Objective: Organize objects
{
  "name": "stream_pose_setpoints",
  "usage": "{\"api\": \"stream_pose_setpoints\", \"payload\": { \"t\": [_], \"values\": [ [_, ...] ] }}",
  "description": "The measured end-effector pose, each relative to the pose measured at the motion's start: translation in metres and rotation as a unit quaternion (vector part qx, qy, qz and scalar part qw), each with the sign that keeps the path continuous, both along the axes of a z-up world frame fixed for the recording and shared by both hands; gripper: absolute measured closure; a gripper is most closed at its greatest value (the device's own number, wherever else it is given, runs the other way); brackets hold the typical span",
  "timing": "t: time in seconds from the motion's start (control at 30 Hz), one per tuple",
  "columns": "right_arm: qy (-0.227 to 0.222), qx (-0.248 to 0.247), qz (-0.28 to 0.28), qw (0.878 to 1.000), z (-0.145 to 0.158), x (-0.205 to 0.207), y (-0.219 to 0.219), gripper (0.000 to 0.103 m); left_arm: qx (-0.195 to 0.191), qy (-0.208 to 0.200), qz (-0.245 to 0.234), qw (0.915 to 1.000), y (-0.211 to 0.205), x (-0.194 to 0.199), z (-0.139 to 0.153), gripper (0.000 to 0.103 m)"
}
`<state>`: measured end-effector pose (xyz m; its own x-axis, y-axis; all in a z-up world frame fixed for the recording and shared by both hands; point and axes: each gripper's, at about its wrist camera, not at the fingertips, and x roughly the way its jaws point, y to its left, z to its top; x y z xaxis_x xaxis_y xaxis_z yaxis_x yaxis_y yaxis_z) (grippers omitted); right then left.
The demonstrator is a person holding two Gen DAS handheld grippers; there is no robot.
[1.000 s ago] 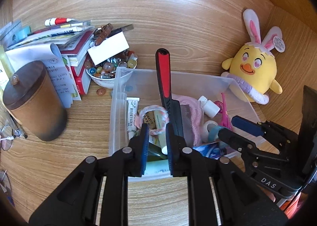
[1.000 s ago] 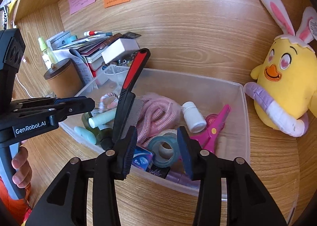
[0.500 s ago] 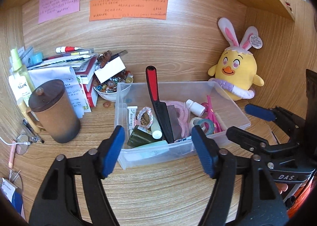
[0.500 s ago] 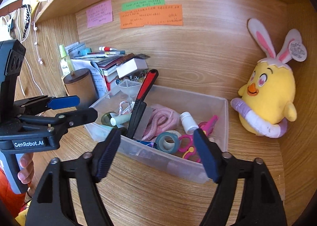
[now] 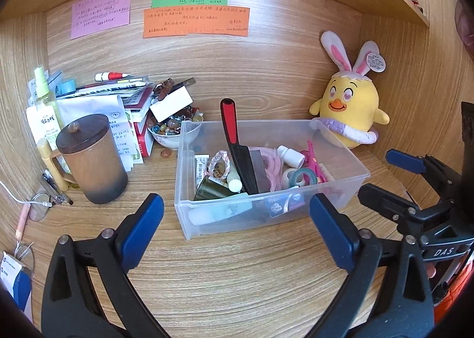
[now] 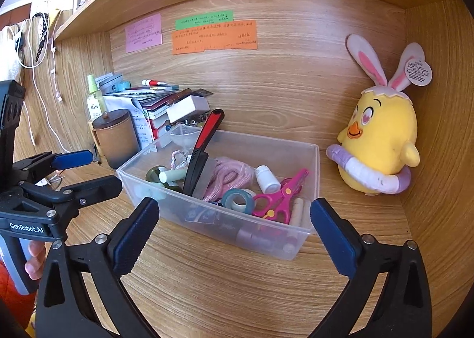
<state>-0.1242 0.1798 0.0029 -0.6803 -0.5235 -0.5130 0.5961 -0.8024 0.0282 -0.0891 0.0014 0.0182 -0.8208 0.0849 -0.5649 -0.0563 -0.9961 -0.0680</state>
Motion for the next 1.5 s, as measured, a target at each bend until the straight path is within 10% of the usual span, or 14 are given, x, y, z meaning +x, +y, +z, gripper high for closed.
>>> {"api": "stream_pose_setpoints", "payload": {
  "t": [1.5],
  "values": [
    [-0.001,-0.013,-0.002,1.000,0.0030,0.0083,0.0062,0.000,0.000,0.006,-0.003,1.0000,0.0092,0.0086,-0.0035,0.003]
  ]
}}
